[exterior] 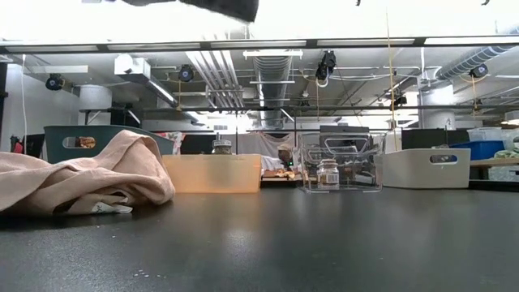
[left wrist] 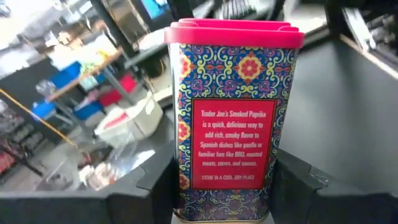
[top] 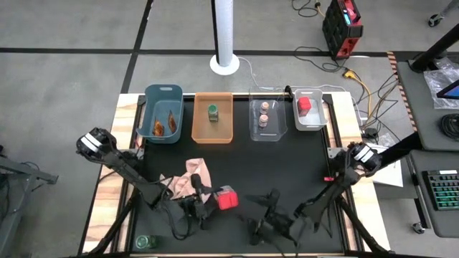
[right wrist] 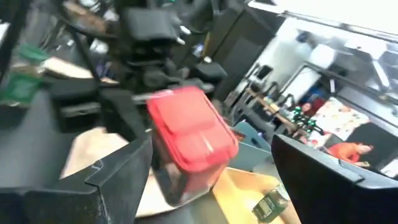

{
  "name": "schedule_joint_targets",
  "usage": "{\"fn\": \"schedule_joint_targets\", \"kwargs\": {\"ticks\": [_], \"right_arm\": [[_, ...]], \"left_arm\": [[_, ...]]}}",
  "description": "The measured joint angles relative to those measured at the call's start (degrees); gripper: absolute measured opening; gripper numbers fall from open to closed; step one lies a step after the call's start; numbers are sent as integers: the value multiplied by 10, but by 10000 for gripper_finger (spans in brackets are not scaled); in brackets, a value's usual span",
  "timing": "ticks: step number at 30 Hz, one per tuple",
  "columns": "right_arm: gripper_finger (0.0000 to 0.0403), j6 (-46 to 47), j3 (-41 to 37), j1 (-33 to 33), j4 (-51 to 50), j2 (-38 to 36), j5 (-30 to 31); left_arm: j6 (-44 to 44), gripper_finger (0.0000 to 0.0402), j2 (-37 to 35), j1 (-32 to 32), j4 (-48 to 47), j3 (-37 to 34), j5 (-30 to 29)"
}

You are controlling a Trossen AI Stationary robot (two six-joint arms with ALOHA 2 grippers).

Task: Sort spices by type
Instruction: Put the red seasoning can into the white bin

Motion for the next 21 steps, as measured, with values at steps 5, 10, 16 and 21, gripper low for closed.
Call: {"fn": "schedule_joint_targets", "kwargs": {"ticks": [5, 10, 16, 21], "right_arm": [[318, 236, 134, 1, -414, -7, -32], [320, 501, 278, -45, -786, 7, -151], [329, 518, 378, -77, -904, 18, -249], [324, 505, 419, -89, -939, 20, -296]], "left_arm": [[-66, 171, -9, 3, -80, 0, 35], [-76, 171, -9, 4, -79, 7, 56], [-82, 171, -9, 8, -87, 17, 55], [-93, 171, -9, 13, -86, 20, 53]]}}
